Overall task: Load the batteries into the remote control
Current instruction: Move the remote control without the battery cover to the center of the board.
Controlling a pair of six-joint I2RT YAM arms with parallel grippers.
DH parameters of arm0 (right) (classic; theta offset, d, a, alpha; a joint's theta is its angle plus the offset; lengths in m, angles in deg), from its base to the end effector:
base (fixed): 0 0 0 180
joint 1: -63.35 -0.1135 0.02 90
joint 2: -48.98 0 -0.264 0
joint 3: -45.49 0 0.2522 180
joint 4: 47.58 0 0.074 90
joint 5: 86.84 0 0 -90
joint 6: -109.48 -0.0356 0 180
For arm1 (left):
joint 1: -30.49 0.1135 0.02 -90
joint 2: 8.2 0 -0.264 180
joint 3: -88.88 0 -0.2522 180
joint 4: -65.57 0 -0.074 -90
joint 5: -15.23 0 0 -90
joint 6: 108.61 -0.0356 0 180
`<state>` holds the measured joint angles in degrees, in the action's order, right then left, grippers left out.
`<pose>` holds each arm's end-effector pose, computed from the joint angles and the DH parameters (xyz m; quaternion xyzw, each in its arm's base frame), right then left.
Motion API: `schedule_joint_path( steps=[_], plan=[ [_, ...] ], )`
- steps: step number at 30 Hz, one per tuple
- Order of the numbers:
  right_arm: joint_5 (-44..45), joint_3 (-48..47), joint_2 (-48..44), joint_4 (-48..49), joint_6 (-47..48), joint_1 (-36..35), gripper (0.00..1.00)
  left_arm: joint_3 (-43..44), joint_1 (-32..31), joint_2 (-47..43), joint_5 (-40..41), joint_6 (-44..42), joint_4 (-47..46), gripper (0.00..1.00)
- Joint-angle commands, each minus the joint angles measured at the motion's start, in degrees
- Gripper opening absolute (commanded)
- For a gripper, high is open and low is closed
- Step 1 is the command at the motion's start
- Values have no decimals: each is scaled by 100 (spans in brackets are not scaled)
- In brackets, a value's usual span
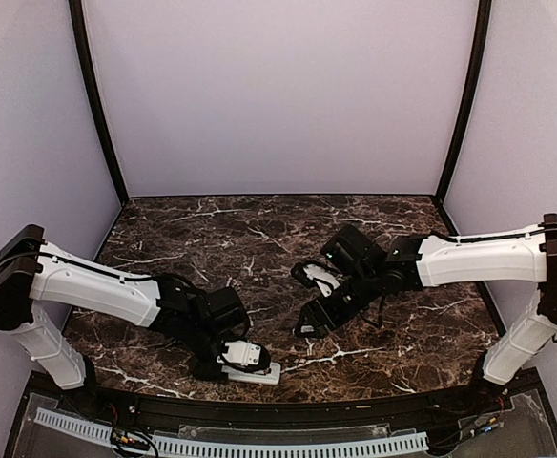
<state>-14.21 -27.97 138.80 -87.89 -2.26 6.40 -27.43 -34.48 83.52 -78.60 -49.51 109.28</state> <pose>0.1659 0.2744 0.2162 -0.3277 0.8896 0.2916 0.1275 0.1184 -0.2591 0.1549 0.7361 0.6572 -0.0780 0.1420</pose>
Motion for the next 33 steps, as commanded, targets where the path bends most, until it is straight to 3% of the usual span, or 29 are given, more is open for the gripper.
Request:
schedule_joint_path(
  steps=[1,12,18,30,33],
  plan=[
    [40,-45,2,34,-15,43,68,-125,17,109,-43,200,-65,58],
    [177,-115,0,-73,20,44,68,-8,-109,160,-237,745,-210,39],
    [265,-108,-36,-159,-50,143,68,272,-338,464,270,1374,-538,24],
    [359,300,-459,-167,-413,671,67,1340,-488,1284,497,1776,-251,22],
    [414,400,-591,-190,-452,740,67,1610,-528,1605,493,1793,-72,25]
  ],
)
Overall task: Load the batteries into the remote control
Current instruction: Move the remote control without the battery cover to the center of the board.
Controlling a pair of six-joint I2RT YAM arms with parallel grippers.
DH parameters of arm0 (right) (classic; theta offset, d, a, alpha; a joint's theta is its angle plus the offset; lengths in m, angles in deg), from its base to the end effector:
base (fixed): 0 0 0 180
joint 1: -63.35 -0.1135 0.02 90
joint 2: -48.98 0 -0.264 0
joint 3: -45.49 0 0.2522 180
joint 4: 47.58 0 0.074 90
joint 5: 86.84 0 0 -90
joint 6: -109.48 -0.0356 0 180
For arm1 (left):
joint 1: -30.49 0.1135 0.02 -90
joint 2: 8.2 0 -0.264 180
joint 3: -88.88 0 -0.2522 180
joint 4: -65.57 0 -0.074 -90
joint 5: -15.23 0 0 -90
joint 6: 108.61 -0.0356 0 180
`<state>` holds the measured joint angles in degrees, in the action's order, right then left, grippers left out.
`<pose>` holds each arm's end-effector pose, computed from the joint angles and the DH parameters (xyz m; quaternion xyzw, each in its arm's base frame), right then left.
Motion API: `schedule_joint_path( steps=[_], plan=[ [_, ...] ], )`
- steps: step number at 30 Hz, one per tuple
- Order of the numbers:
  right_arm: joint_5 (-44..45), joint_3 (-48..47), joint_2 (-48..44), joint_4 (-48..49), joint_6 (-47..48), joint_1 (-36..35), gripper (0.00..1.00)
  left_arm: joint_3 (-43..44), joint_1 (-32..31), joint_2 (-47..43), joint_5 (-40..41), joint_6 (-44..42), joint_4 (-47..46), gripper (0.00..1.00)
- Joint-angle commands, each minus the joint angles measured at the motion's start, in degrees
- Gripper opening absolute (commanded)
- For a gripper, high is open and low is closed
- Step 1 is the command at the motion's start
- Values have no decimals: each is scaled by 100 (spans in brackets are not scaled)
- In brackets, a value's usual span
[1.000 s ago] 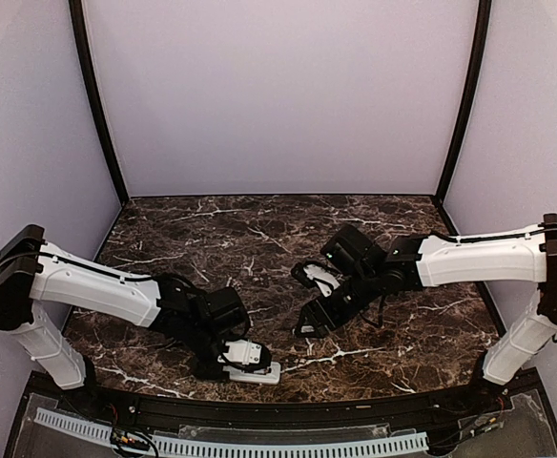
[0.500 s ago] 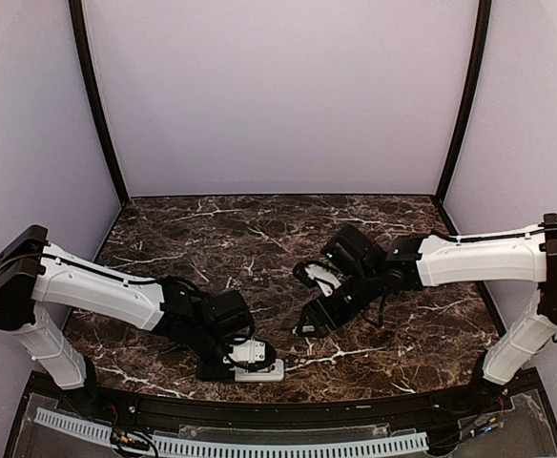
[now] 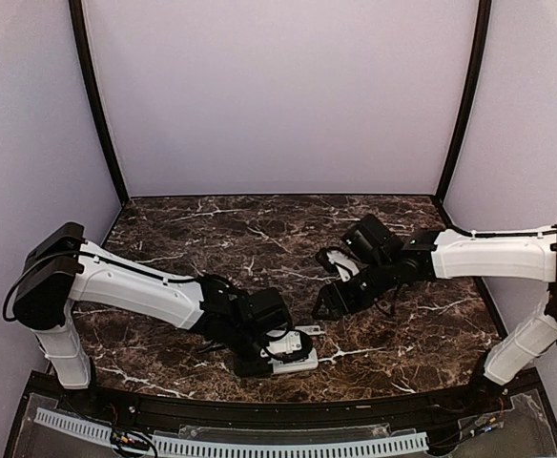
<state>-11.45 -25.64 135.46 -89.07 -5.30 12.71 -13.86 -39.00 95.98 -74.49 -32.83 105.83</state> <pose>0.1873 0.2425 0.2195 -0.2481 0.9184 0.2695 0.1494 0.1235 -0.3297 0.1543 0.6537 0.7304 -0.0896 0.1764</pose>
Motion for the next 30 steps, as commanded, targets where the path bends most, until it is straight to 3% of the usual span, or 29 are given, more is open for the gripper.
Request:
schedule_joint_path(
  steps=[1,9,15,21,30],
  plan=[
    [164,184,-298,-86,-161,114,67,369,-79,424,81,132,328,29],
    [196,327,-427,-93,-269,135,67,397,-99,522,-204,181,475,64],
    [-162,455,-417,59,-526,133,58,33,-93,199,-331,238,269,74],
    [-588,818,-406,396,-1040,102,40,-304,-67,-54,-427,331,19,77],
    [-797,1036,-253,778,-1626,-165,28,-328,-3,-64,-427,434,-94,68]
  ],
)
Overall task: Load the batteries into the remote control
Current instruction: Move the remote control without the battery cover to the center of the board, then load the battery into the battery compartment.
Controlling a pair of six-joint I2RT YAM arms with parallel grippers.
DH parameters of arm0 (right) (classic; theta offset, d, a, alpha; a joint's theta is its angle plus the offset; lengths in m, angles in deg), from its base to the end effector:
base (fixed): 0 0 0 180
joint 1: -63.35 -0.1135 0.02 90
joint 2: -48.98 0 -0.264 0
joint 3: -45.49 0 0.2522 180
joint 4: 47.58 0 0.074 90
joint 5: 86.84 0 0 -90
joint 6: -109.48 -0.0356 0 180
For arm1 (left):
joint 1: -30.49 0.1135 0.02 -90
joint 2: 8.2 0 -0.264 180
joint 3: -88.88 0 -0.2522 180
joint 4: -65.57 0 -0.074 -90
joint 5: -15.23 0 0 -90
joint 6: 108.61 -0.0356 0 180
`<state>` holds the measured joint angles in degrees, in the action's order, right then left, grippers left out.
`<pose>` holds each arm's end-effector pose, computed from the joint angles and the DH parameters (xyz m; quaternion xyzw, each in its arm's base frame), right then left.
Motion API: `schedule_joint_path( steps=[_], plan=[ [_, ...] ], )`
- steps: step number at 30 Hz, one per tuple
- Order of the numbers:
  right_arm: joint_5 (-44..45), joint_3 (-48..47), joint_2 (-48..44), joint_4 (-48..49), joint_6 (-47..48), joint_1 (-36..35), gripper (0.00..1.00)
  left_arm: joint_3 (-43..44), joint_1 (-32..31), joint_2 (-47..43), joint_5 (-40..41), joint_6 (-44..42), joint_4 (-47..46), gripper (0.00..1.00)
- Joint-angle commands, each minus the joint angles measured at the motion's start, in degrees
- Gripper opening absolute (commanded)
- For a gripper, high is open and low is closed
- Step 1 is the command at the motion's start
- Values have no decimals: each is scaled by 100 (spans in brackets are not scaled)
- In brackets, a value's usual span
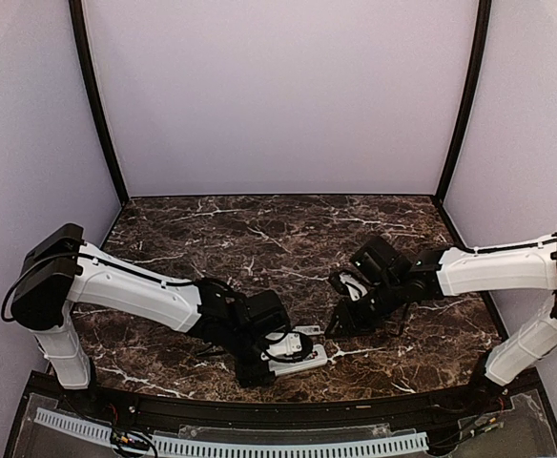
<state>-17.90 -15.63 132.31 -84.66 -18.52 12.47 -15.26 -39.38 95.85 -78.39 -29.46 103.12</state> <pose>0.1652 0.2234 0.1882 -0.1544 0.9367 0.3081 0.0625 0.1188 -0.3307 0.1506 0.6379 0.7403 -0.1303 0.1676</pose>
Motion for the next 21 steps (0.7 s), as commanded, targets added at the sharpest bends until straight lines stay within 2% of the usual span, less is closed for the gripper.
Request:
schedule_joint_path(
  steps=[1,10,14,21],
  plan=[
    [-157,22,113,348,-324,-174,27,-201,34,-51,-81,135,164,68],
    [-262,-198,608,397,-293,-270,23,-259,37,-59,6,331,8,62],
    [-460,-266,786,517,-255,-297,18,-261,39,-67,25,346,8,60],
    [-575,-259,894,529,-264,-382,14,-262,34,-62,36,361,-1,59]
  ],
)
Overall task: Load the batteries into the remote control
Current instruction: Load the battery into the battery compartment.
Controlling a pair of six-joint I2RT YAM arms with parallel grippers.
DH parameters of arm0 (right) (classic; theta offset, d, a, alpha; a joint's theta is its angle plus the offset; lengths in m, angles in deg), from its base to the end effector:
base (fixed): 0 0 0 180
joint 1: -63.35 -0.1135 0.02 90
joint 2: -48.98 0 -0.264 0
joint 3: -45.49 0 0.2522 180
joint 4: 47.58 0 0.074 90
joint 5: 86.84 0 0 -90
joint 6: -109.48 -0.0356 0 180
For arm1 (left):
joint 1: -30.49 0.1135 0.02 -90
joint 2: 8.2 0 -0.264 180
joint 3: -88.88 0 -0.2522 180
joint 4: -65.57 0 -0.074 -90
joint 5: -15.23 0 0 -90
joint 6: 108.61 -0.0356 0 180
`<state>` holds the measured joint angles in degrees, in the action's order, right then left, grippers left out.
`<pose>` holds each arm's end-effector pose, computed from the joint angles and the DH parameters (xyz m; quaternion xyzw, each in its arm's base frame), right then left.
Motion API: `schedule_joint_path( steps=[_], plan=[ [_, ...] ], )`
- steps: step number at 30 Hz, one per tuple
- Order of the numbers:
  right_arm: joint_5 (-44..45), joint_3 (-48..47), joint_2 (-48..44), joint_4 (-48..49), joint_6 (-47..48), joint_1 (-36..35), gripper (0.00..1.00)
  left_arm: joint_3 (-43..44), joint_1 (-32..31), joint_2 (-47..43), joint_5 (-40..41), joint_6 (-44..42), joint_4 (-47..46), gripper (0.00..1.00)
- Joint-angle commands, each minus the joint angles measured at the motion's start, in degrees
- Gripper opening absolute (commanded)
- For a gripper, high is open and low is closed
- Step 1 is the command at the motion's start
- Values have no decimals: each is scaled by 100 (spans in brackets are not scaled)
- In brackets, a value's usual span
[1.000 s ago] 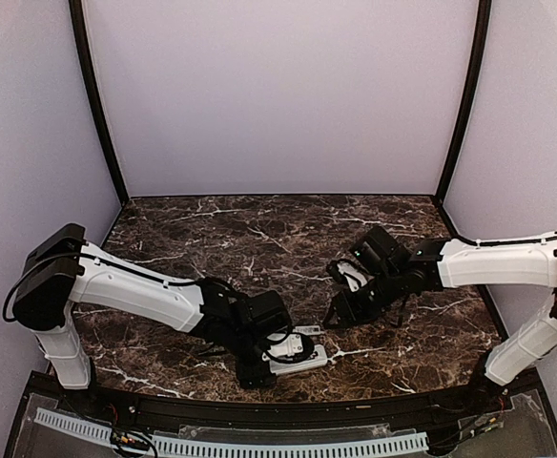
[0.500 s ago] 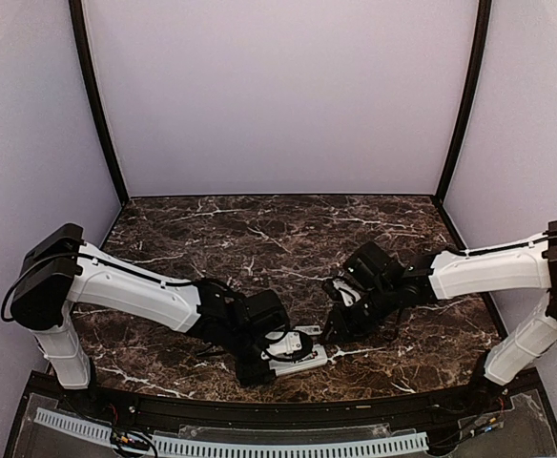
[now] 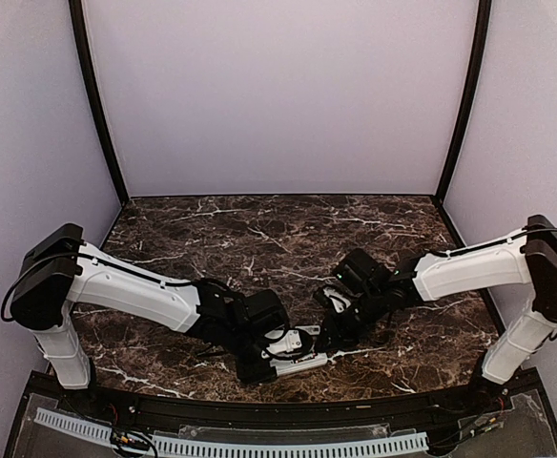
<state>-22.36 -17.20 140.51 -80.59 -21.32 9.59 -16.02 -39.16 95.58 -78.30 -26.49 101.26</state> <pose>0.1638 0.2494 0.1622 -0.1601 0.9339 0.3196 0.0035 0.1202 -0.3303 0.1501 0.6156 0.7557 -0.1396 0.1748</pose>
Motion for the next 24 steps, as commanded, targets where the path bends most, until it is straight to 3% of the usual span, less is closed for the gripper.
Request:
schedule_joint_path(
  steps=[1,24],
  plan=[
    [-135,-100,88,130,18,-105,13,-189,13,-35,28,64,187,59],
    [-264,-176,490,315,-33,-260,1,-150,13,29,54,85,210,48]
  ],
)
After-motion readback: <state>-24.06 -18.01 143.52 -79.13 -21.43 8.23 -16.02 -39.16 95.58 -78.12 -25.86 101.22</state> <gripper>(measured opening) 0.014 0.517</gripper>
